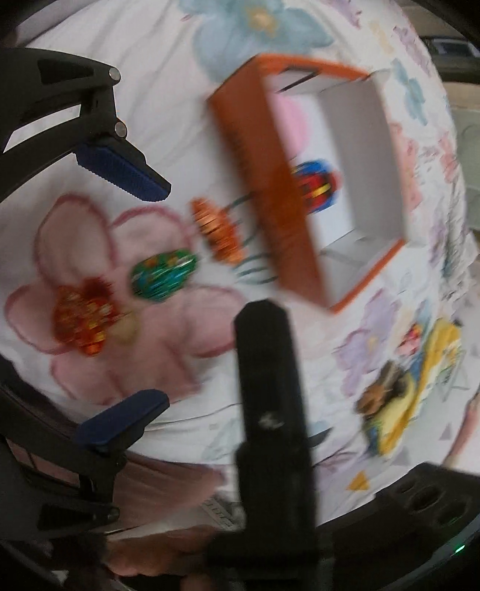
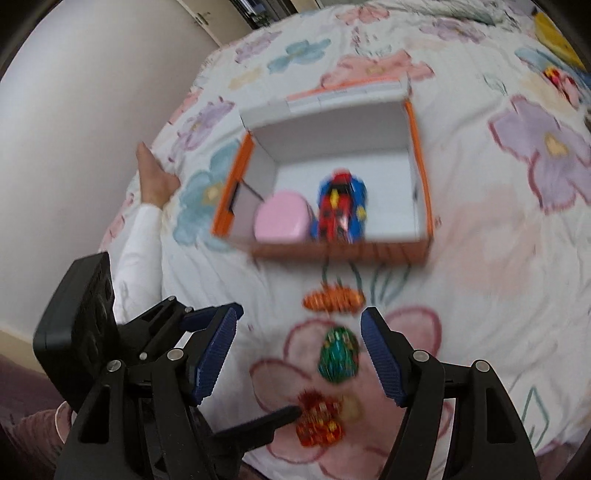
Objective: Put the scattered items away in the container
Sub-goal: 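Move the right gripper back to the red embroidered pouch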
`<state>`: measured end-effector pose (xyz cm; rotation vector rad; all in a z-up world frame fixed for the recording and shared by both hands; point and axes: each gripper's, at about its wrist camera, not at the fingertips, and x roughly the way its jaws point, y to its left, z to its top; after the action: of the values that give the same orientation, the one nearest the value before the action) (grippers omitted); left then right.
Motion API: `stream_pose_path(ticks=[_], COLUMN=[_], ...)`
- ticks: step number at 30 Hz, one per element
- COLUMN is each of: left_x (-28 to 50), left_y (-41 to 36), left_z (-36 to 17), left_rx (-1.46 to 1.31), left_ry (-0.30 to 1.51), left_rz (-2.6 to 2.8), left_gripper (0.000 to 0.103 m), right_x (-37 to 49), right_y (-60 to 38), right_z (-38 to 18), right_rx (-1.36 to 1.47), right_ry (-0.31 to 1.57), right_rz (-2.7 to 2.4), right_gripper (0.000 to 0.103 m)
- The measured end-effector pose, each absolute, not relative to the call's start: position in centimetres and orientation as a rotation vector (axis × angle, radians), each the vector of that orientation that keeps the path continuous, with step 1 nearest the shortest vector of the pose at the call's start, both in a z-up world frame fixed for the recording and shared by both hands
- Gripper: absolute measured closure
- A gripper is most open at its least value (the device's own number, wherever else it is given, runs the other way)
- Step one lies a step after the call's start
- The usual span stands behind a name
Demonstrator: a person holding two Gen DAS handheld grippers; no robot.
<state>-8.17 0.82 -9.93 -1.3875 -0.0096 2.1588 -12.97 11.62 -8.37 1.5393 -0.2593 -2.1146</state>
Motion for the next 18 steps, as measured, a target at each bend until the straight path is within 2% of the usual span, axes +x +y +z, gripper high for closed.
stream_pose_path(ticks=[10, 18], left_x=[-3.4, -2.9], left_y=[2.6, 2.5], left_z=[-14.0, -16.2], left_rx=[-1.462, -1.501], left_ry=[0.055, 0.006], left_rz=[2.053, 2.029], left_gripper=[0.001, 0.001], right_x=[-8.4, -6.6], right_y=[12.6, 12.6], right_z=[-15.3, -18.8], right_rx=[1.728, 1.832], right_ry=[-0.296, -0.306], right_rz=[-1.984, -1.920], right_gripper=[0.034, 0.034])
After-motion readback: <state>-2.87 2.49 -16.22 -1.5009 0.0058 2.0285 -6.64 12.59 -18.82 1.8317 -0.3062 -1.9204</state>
